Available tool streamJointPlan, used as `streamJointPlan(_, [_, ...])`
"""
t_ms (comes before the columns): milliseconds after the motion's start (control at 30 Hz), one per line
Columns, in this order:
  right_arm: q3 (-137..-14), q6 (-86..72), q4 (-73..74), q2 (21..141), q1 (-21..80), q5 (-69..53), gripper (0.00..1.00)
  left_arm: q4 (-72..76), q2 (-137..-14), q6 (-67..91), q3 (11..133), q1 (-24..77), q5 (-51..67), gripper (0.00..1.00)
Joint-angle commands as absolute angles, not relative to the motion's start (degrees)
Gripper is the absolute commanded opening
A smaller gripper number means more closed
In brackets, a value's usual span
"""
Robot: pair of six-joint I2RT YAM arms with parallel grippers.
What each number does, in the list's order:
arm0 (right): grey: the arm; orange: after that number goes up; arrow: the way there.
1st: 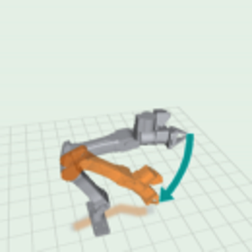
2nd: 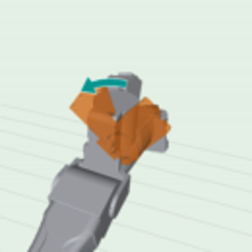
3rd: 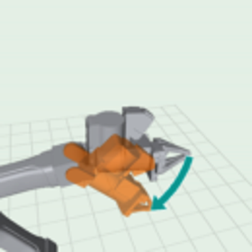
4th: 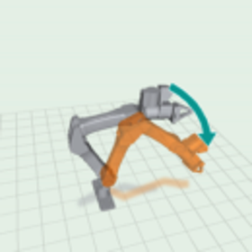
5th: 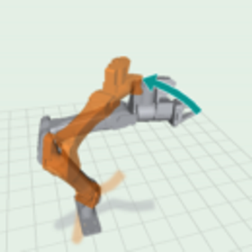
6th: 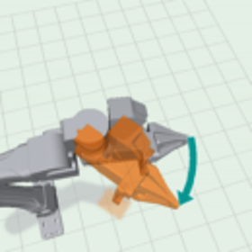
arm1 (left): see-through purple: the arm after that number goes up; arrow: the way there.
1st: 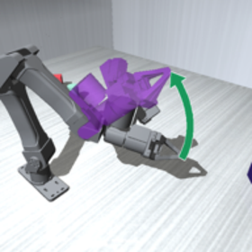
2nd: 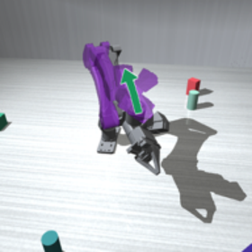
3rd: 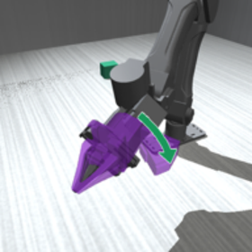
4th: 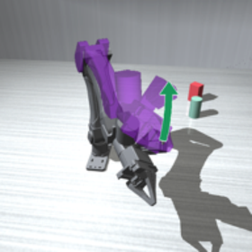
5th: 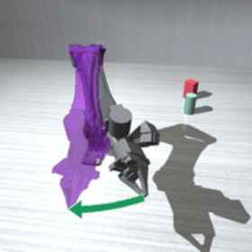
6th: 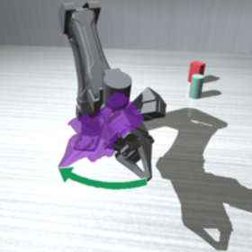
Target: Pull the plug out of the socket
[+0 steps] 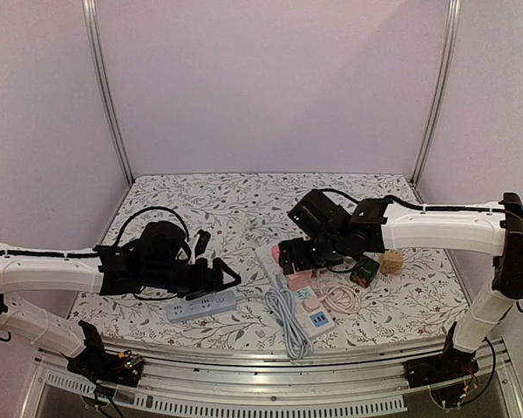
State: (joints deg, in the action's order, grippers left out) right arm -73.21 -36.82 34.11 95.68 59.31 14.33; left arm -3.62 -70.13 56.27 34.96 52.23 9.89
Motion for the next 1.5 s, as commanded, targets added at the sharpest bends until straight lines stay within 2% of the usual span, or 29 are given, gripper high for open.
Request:
streamJointPlan(0, [-76.7,-35.4,37.4,99.9,60.0,16.6,0.92,-2.4,-70.1,56.7,34.0,52.9,10.1,0.86])
streamJointPlan(433, [-82.8,-33.4,40.5,108.7,60.1,20.0,0.90,-2.3,-70.1,56.6,33.6,52.8,10.5,0.87])
streamJointPlan(900, [-85.7,-34.3,41.2,113.8,57.8,18.4,0.83,-1.7,-70.9,56.3,34.6,52.4,11.4,0.86])
streamJointPlan(1133, [-85.7,-34.3,39.9,114.3,56.5,16.5,0.75,-1.0,-73.2,56.0,35.6,52.0,12.8,0.83])
streamJointPlan(1367, [-84.8,-34.3,37.3,113.8,55.6,12.2,0.59,2.5,-75.3,56.4,36.4,51.5,14.1,0.76])
streamJointPlan(1467, [-84.8,-34.3,35.6,113.3,55.6,9.5,0.49,4.1,-76.5,57.0,36.7,51.2,14.7,0.73])
